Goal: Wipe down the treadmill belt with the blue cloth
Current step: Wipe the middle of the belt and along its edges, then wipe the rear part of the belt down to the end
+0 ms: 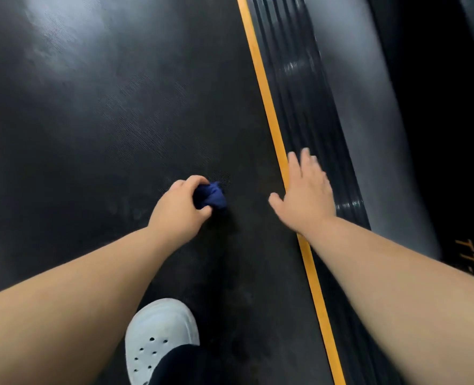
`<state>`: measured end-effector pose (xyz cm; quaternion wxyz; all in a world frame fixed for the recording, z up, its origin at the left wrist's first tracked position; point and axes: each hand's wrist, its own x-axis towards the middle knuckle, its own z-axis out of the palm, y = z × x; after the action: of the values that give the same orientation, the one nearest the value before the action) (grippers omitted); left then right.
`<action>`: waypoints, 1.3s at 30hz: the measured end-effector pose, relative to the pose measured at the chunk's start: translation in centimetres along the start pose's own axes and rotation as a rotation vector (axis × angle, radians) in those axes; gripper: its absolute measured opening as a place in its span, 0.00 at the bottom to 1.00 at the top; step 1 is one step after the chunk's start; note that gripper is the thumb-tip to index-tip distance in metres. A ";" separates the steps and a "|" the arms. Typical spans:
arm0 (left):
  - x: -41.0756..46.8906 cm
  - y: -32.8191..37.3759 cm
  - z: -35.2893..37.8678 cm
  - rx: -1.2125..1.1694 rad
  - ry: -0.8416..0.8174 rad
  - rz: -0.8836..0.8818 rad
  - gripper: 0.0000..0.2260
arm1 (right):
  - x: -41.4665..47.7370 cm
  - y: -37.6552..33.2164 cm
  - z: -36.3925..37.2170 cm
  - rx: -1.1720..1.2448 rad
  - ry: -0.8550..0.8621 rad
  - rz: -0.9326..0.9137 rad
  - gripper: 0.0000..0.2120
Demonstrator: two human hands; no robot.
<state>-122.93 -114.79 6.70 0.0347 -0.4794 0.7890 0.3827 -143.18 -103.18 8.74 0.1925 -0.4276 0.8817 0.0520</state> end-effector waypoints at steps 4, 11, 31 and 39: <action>0.5 1.4 1.7 0.162 0.078 0.124 0.19 | -2.1 7.7 6.1 -0.043 -0.198 0.115 0.40; 1.6 2.8 4.8 0.323 0.142 0.216 0.17 | -2.4 9.2 9.3 -0.039 0.122 0.057 0.39; 10.7 7.4 9.6 0.167 0.317 0.272 0.22 | 2.3 7.5 8.7 0.107 0.292 -0.099 0.30; 5.1 7.3 13.1 0.208 0.254 0.452 0.15 | 2.3 7.8 8.8 0.120 0.294 -0.089 0.31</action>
<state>-135.52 -108.41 -0.48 -0.1019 -0.3293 0.9089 0.2346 -147.86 -97.70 -0.79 0.0887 -0.4568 0.8821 -0.0725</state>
